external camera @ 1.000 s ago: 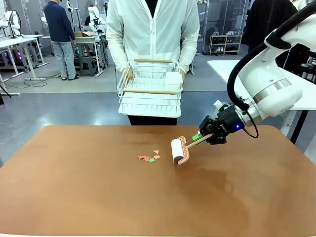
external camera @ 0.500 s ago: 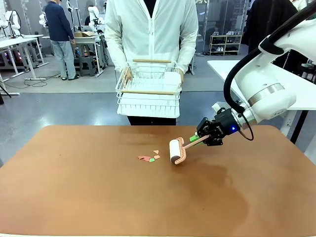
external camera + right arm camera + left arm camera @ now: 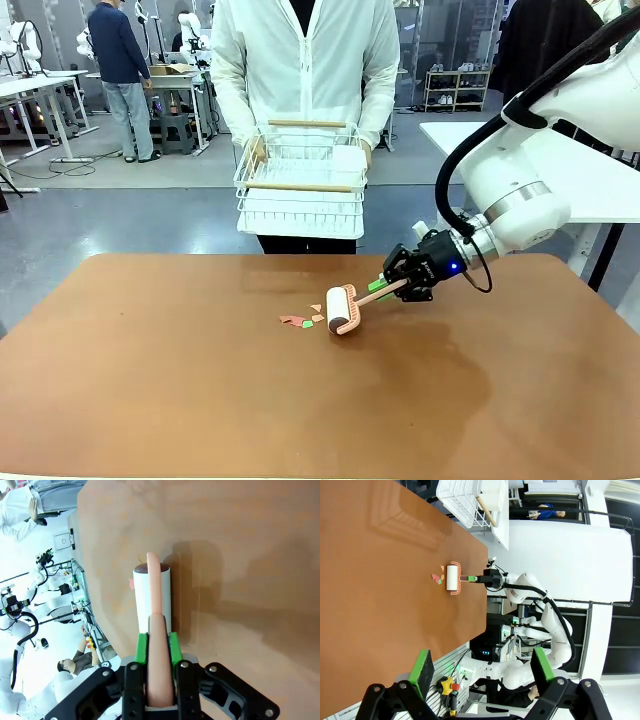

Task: Clean the table.
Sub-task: Clean the table with the Lint Roller when the human lifts the Dish drying rack.

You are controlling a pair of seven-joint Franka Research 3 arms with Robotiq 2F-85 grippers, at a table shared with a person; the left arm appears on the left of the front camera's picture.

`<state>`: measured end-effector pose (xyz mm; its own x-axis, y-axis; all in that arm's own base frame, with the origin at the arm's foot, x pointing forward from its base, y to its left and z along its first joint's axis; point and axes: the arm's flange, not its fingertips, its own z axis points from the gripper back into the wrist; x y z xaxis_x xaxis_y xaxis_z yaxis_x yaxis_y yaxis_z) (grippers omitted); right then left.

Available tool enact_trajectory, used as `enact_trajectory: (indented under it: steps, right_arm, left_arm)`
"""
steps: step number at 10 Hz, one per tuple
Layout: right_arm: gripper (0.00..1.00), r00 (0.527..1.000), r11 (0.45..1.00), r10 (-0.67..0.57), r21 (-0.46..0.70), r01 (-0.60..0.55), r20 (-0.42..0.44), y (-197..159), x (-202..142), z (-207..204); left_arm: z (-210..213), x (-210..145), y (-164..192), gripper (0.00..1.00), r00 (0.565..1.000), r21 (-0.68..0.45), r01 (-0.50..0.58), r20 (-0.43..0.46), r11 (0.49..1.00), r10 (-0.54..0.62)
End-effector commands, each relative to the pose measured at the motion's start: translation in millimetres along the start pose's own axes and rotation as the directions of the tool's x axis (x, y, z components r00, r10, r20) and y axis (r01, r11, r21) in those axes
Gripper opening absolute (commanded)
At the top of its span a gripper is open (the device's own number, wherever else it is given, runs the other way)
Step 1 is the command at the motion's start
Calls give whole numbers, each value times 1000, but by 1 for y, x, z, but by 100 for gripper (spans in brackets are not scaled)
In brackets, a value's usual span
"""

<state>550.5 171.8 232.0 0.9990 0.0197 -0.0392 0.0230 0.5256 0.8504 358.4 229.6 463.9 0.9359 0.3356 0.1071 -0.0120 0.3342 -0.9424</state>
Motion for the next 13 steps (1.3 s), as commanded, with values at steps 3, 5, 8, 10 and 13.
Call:
enact_trajectory:
  steps: [3,5,8,10,13]
  right_arm:
    - [21,995,999,-13,-42,9,-102,14,-3,-73]
    - [21,991,1000,2,-27,-6,-135,41,-5,-127]
    - [21,995,999,16,41,-12,-101,69,-14,-164]
    - [21,998,998,33,49,-30,-59,81,-17,-154]
    - [21,996,987,88,136,-85,-14,107,-26,-104]
  left_arm:
    - [3,-1,0,100,1000,-13,5,5,1000,-5]
    - [3,-1,0,100,1000,-13,5,5,1000,-5]
    - [3,-1,0,100,1000,-13,5,5,1000,-5]
    - [3,-1,0,100,1000,-13,5,5,1000,-5]
    - [3,-1,0,100,1000,-13,5,5,1000,-5]
